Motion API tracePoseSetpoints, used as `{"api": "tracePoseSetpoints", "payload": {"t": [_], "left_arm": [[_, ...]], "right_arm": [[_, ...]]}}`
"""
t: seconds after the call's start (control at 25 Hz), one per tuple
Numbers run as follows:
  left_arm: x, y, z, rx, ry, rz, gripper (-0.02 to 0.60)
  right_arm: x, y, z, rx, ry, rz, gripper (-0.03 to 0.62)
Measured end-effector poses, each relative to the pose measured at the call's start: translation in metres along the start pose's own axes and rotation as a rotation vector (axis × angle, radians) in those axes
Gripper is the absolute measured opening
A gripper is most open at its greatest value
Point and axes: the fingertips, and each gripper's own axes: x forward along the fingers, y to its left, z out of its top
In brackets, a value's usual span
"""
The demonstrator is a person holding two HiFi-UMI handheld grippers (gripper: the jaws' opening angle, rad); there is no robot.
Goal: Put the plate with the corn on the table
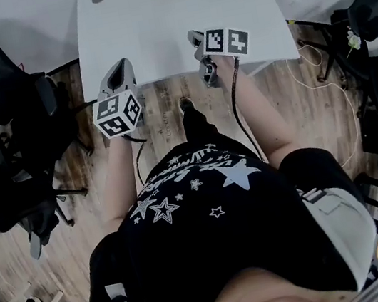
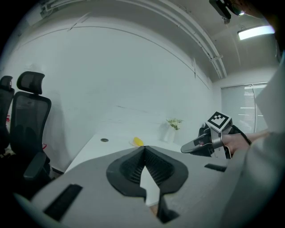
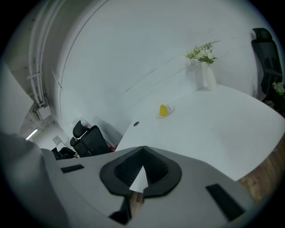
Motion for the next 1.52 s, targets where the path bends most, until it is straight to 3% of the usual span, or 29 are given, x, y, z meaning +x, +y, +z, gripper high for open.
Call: {"api": "tracePoseSetpoints", "payload": {"t": [0.36,0.68,0.92,1.52], "left_arm": [[-0.08,-0.013,-0.031,-0.004,0.03,-0.044,0.006],[-0.113,-0.042,-0.056,-0.026,0.048,-0.104,0.006],[-0.12,-0.065,-0.064,-0.035,0.06,-0.107,0.006],[-0.161,-0.149,-0.088,-0.042,0.086,-0.055,0.006]], "right_arm": [[-0.057,0.033,-0.07,-0.046,-0.015,-0.023,0.005],[-0.113,0.025,-0.109,-0.044,-0.028,-0.059,0.005],[-0.135,0.017,-0.11,-0.066,-0.043,-0.051,0.005],[-0.221,-0.019,-0.162,-0.006,0.006,0.018,0.005]]}}
